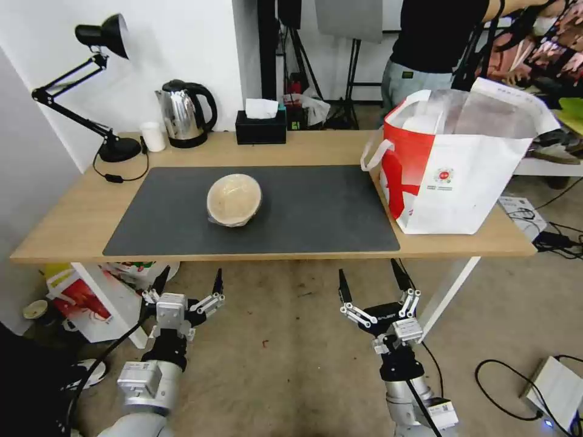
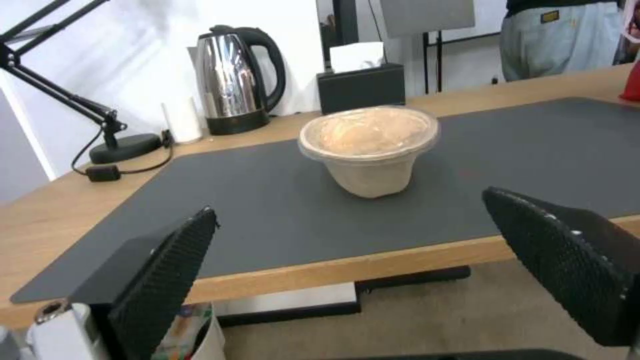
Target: Pick up the trash from the table and place it into the takeout bag.
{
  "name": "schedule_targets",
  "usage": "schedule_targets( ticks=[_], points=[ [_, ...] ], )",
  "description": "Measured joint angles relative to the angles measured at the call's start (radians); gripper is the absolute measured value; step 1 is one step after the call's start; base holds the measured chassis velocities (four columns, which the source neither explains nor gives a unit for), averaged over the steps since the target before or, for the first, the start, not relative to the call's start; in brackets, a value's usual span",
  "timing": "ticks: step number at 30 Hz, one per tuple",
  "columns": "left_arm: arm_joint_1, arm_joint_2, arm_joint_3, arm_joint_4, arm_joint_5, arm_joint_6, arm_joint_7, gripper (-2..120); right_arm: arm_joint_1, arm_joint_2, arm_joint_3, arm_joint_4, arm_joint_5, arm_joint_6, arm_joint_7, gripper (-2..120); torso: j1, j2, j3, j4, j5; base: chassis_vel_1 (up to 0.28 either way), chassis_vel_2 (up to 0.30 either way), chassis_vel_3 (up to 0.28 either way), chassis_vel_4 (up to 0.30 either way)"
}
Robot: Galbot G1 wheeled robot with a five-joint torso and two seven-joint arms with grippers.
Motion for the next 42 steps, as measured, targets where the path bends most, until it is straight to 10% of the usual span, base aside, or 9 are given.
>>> schedule_targets(
  ticks=[42],
  points=[
    [0.000,0.000,0.000,0.000,0.000,0.000,0.000,100,0.007,0.000,-0.011,0.004,-0.005,-0.008,-0.005,100,0.000,0.000,0.000,0.0000,0.0000,0.000,0.000,0.000,0.000]
  ],
)
